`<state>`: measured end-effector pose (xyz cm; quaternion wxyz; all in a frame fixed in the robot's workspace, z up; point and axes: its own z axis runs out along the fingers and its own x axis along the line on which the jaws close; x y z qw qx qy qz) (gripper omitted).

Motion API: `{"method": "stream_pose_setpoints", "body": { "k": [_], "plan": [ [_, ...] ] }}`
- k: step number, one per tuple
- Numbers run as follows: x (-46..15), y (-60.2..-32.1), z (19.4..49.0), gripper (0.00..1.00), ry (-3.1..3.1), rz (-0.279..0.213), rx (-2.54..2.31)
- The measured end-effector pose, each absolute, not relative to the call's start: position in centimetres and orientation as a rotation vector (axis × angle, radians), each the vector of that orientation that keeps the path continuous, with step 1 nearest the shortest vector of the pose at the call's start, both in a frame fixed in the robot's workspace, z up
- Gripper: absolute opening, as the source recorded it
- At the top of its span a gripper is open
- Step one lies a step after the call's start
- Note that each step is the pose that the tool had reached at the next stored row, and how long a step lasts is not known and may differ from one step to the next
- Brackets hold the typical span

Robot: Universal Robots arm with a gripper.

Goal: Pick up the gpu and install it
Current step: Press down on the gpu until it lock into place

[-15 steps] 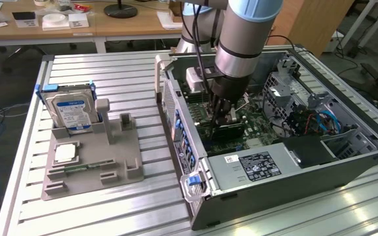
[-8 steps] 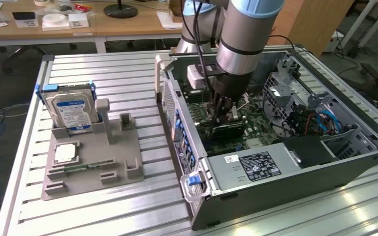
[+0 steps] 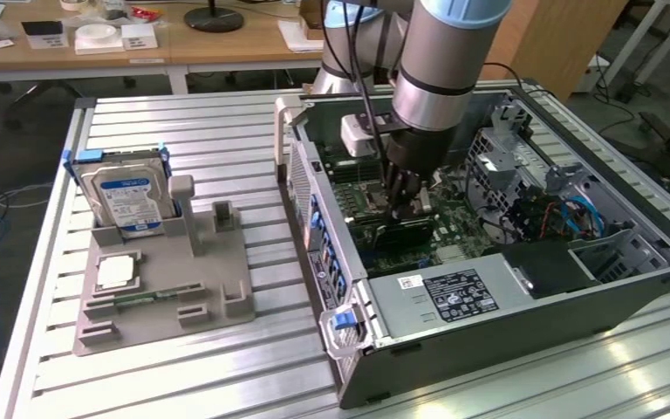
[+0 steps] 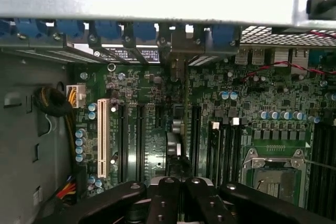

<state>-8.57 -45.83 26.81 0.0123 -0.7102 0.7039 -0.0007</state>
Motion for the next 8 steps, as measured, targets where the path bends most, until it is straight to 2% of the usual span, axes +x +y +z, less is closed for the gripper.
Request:
{"method": "stream_pose_setpoints", "body": {
  "k": [8],
  "plan": [
    [-8.51,-45.84,26.81,0.1,2.195,-0.004,-2.215]
  ]
}}
